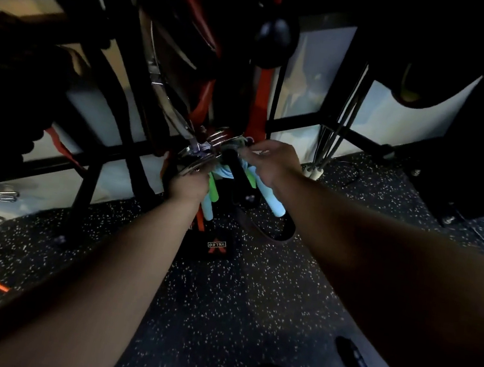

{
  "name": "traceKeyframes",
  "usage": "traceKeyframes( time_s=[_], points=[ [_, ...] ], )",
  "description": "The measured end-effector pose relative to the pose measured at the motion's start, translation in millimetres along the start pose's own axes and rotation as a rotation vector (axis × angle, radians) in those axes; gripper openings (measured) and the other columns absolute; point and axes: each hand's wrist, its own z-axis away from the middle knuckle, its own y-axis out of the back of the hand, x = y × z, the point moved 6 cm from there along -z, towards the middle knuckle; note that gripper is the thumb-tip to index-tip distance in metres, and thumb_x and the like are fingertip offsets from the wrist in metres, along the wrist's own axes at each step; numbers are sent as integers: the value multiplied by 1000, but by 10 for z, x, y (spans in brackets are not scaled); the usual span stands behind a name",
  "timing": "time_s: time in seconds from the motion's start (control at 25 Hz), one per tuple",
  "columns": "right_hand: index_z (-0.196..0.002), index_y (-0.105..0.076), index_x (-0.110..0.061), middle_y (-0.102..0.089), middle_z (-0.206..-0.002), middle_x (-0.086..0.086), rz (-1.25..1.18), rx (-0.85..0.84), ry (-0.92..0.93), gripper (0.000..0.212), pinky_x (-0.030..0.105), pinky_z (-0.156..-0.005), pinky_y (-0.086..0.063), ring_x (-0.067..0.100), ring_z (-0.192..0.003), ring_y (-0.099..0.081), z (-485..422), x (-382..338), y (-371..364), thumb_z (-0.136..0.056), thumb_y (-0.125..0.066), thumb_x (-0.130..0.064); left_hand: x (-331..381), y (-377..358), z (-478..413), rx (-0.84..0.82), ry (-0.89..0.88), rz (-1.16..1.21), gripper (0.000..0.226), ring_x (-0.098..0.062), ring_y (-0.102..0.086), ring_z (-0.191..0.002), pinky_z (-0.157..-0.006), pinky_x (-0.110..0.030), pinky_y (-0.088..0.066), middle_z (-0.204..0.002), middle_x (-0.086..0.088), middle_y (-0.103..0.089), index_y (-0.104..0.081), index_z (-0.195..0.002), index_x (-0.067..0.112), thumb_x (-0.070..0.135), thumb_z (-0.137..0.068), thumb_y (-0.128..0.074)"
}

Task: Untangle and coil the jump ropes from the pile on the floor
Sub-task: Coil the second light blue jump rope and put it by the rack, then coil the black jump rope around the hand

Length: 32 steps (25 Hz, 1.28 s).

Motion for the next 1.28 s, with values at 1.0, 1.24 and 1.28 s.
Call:
traceKeyframes(
  time_s=[1.0, 1.24, 1.28],
  points=[
    [-89, -67, -26, -71, -84, -1, 159, 327, -91, 14, 33, -70, -55, 17, -74, -67, 4582, 658, 2776, -95, -63, -38, 1270, -645, 4528, -813, -689, -425, 11, -10, -64, -72, -73, -29, -54, -82, 6, -67, -72, -90, 25, 34, -88, -77],
    [-86, -67, -26, -74, -86, 2, 74, 414, -268, 13, 40, -78, -59, 19, -75, -70, 5127, 1575, 3093, -96, -64, -35, 295, -1372, 4898, -963, -644, -605, 14, -11, -63, -69, -71, -29, -52, -80, 4, -68, -73, -92, 18, 31, -87, -78],
    [-84, -66, -27, -74, -87, 1, 63, 423, -299, 14, 41, -80, -58, 19, -76, -69, 5181, 1753, 3118, -96, -63, -34, 127, -1496, 4912, -976, -635, -640, 14, -12, -63, -69, -71, -29, -52, -79, 5, -69, -73, -90, 19, 31, -87, -78]
  ],
)
